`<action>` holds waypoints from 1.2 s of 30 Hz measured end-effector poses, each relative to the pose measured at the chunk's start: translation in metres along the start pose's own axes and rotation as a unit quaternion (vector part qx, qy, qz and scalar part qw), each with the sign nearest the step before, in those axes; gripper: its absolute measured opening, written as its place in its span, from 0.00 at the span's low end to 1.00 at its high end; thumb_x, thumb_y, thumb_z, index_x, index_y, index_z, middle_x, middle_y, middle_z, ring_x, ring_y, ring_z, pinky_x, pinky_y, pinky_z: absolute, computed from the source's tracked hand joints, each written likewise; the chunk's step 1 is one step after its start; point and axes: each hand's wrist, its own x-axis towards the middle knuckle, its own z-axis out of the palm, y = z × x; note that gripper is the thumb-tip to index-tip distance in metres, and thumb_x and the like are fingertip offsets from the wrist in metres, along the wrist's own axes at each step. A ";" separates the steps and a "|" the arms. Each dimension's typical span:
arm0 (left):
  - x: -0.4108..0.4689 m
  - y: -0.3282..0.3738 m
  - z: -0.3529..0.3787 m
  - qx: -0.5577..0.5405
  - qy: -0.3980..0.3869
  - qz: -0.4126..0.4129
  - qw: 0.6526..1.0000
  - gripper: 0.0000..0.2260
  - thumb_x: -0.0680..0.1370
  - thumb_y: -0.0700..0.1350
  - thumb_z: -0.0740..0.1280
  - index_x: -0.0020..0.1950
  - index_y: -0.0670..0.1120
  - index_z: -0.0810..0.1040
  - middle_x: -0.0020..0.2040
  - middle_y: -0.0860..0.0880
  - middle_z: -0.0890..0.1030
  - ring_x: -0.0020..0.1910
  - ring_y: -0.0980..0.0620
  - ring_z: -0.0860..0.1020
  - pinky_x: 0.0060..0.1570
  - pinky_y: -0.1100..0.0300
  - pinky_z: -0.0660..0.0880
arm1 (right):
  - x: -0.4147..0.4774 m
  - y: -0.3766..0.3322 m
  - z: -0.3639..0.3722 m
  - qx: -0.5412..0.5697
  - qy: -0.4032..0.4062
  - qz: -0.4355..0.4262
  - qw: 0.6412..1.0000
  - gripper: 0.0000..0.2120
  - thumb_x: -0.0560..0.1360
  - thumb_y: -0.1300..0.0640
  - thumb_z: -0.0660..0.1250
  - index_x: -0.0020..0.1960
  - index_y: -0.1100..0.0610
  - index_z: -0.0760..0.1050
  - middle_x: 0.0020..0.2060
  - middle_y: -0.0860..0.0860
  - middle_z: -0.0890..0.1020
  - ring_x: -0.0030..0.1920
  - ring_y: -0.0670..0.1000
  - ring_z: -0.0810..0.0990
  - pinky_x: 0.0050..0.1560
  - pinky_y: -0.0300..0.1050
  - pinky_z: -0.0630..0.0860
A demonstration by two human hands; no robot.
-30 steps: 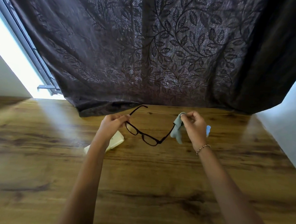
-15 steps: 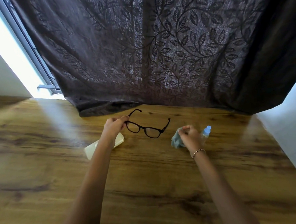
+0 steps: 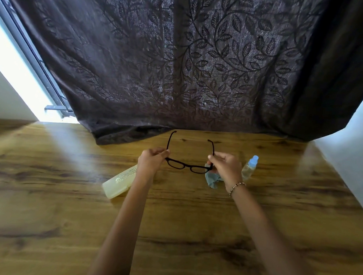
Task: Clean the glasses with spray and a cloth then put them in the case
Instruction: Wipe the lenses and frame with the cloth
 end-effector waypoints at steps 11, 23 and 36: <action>-0.003 0.000 0.005 0.023 -0.001 0.036 0.999 0.12 0.74 0.48 0.72 0.56 0.46 0.83 0.52 0.49 0.84 0.52 0.52 0.79 0.52 0.60 0.73 | -0.001 -0.006 -0.001 -0.147 -0.066 -0.041 0.986 0.01 0.70 0.54 0.74 0.40 0.49 0.83 0.32 0.37 0.80 0.35 0.33 0.77 0.29 0.22 0.69; -0.004 0.003 -0.002 0.166 -0.048 0.089 0.981 0.09 0.76 0.47 0.70 0.55 0.47 0.83 0.52 0.50 0.84 0.48 0.56 0.77 0.49 0.63 0.70 | 0.002 -0.012 -0.002 -0.209 -0.155 -0.040 0.965 0.06 0.71 0.54 0.74 0.47 0.53 0.84 0.38 0.41 0.81 0.38 0.34 0.76 0.33 0.24 0.66; -0.001 0.001 -0.002 0.293 -0.124 0.116 0.941 0.08 0.77 0.47 0.67 0.54 0.50 0.83 0.51 0.53 0.82 0.48 0.57 0.73 0.50 0.63 0.67 | 0.000 -0.013 -0.003 -0.239 -0.108 -0.111 0.959 0.12 0.66 0.55 0.77 0.49 0.51 0.82 0.33 0.47 0.84 0.37 0.41 0.81 0.40 0.33 0.73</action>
